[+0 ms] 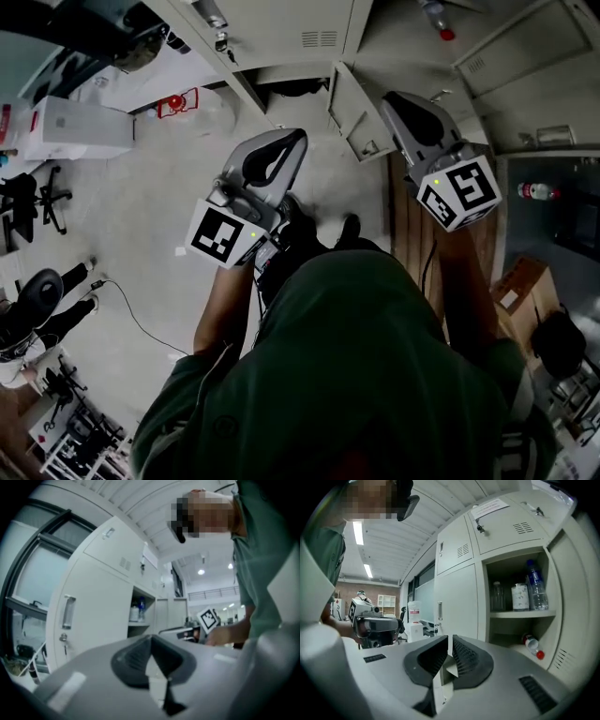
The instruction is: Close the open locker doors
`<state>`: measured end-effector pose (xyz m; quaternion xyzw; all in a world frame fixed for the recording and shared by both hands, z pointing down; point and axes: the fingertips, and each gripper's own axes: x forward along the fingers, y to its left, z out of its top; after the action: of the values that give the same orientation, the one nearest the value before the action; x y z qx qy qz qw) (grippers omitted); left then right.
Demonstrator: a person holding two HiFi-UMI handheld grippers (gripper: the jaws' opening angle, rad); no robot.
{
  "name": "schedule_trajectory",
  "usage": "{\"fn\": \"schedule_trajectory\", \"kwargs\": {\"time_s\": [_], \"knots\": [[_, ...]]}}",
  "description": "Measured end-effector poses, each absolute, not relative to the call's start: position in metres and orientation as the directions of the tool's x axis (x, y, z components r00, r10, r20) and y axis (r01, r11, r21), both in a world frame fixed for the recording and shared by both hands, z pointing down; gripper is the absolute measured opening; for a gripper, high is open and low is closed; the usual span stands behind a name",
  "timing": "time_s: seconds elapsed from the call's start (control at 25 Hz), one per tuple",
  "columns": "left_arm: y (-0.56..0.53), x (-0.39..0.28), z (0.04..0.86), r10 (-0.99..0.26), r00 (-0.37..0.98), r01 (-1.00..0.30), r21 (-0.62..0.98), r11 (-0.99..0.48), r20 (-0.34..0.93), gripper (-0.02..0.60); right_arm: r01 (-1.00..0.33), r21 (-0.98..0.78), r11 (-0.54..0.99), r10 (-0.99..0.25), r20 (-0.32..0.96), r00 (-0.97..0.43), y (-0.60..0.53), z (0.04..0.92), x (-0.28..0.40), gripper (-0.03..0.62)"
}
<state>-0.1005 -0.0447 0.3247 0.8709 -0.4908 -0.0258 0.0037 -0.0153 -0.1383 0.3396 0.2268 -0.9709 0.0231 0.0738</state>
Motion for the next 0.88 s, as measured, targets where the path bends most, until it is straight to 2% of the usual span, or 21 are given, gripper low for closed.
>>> {"fn": "schedule_trajectory", "kwargs": {"time_s": [0.24,0.44,0.76,0.88], "knots": [[-0.050,-0.050,0.371,-0.861,0.509,-0.859,0.064,-0.508,0.003,0.000,-0.460,-0.021,0.887,-0.451,0.170,-0.876,-0.124,0.399,0.051,0.026],[-0.059,-0.009,0.424,-0.868,0.492,-0.870,0.086,-0.486,0.067,0.000,-0.416,-0.023,0.909,-0.401,0.221,-0.889,-0.114,0.463,0.091,0.026],[-0.066,0.029,0.517,-0.853,0.502,-0.864,0.133,-0.486,0.144,0.003,-0.361,-0.081,0.929,-0.315,0.338,-0.887,-0.104,0.581,0.119,0.039],[-0.073,0.037,0.550,-0.851,0.494,-0.869,0.126,-0.478,0.180,0.031,-0.324,-0.081,0.942,-0.274,0.368,-0.889,-0.107,0.614,0.116,0.057]]}}
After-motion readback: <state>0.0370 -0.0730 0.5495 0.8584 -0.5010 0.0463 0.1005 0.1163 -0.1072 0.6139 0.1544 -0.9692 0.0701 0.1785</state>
